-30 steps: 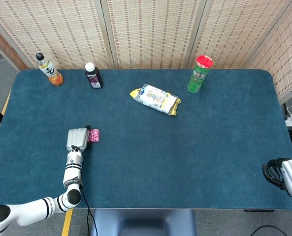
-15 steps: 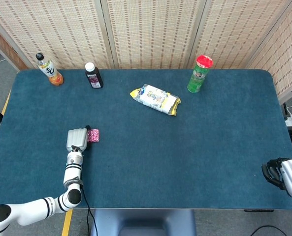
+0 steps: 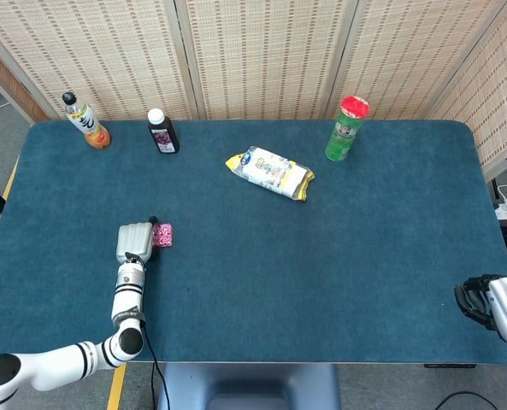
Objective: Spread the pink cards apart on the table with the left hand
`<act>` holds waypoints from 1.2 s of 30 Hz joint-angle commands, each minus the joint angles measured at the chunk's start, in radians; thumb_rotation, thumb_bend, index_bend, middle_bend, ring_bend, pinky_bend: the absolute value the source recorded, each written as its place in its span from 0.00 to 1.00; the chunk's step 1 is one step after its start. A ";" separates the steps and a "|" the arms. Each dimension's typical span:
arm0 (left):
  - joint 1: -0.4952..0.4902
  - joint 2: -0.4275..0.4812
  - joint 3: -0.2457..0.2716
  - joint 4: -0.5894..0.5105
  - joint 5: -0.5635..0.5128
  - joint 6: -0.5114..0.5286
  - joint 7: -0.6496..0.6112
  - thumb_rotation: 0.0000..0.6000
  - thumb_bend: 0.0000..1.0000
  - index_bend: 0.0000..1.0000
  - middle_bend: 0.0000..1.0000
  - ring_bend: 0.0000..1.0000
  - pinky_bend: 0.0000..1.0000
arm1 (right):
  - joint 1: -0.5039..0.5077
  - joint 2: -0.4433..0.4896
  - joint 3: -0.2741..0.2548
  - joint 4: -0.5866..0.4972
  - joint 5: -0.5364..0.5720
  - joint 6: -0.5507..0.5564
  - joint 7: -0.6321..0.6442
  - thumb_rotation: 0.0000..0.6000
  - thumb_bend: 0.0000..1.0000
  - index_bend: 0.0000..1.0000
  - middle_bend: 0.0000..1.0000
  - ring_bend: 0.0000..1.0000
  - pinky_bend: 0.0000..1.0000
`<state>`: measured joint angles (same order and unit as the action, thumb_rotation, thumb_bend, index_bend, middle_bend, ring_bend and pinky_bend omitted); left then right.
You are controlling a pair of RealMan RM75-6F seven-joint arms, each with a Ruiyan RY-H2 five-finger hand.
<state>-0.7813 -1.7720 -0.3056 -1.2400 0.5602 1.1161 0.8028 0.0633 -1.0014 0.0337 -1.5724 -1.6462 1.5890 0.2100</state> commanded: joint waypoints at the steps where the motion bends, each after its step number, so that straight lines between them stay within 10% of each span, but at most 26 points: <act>1: -0.002 -0.002 0.000 0.004 -0.008 -0.001 0.004 1.00 0.35 0.24 1.00 1.00 1.00 | 0.000 0.000 0.000 0.000 -0.001 0.000 0.000 1.00 0.45 1.00 0.89 0.85 1.00; 10: -0.003 -0.003 0.001 0.004 -0.014 0.001 0.004 1.00 0.35 0.26 1.00 1.00 1.00 | 0.001 0.000 0.000 0.001 -0.001 0.000 0.002 1.00 0.45 1.00 0.89 0.85 1.00; 23: 0.012 0.006 0.004 -0.022 0.037 0.029 -0.043 1.00 0.37 0.55 1.00 1.00 1.00 | 0.002 -0.002 0.001 0.003 -0.002 0.001 0.005 1.00 0.45 1.00 0.89 0.85 1.00; 36: 0.172 0.249 0.108 -0.303 0.199 0.107 -0.178 1.00 0.36 0.59 1.00 1.00 1.00 | 0.001 -0.003 -0.003 0.002 -0.008 0.004 0.008 1.00 0.45 1.00 0.89 0.85 1.00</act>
<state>-0.6488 -1.5673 -0.2309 -1.5087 0.7200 1.2073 0.6638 0.0648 -1.0042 0.0309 -1.5704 -1.6541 1.5923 0.2185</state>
